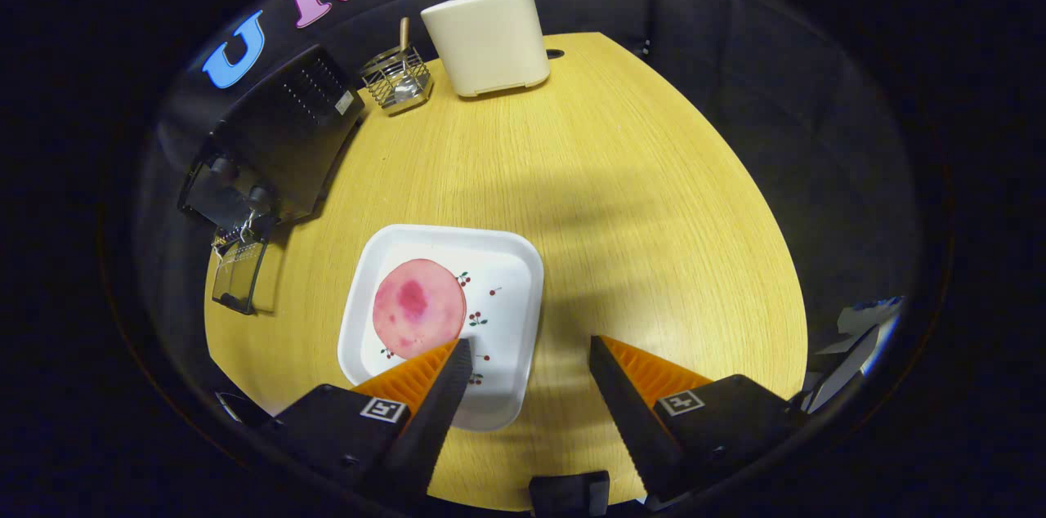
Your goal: Open the toaster oven, put the food inside, and close the toaster oven door.
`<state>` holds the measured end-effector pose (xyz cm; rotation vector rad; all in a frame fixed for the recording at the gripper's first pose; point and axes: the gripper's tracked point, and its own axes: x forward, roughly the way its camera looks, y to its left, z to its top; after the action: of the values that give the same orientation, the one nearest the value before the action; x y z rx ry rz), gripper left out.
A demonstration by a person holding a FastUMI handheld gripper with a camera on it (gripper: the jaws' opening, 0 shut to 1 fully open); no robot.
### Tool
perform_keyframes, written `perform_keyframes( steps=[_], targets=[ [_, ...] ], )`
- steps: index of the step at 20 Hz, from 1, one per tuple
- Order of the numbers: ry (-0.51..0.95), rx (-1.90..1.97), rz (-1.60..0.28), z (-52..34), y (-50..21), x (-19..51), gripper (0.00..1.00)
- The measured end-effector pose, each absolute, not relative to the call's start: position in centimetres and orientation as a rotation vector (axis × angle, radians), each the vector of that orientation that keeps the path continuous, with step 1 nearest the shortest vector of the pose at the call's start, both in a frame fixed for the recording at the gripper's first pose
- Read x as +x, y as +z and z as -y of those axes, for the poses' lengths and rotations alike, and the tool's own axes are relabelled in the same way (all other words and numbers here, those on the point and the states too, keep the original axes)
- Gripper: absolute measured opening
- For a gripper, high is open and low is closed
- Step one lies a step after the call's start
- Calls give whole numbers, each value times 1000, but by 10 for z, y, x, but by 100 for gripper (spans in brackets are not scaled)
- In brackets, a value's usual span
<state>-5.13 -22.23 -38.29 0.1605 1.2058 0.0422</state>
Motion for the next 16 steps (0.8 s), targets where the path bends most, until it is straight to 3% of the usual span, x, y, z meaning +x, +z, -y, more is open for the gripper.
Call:
perform_keyframes(
  steps=[3, 5, 7, 9, 12, 13, 16],
  targets=[
    [38, 98, -1207, 223, -386, -51, 81],
    [40, 65, -1206, 223, -387, -51, 57],
    [62, 88, -1221, 216, -388, -54, 56],
    [50, 93, -1221, 217, -387, -53, 33],
    [46, 111, -1234, 217, -388, -55, 28],
    [48, 132, -1247, 215, -386, -57, 18],
    [76, 194, -1260, 206, -382, -66, 11]
  ],
)
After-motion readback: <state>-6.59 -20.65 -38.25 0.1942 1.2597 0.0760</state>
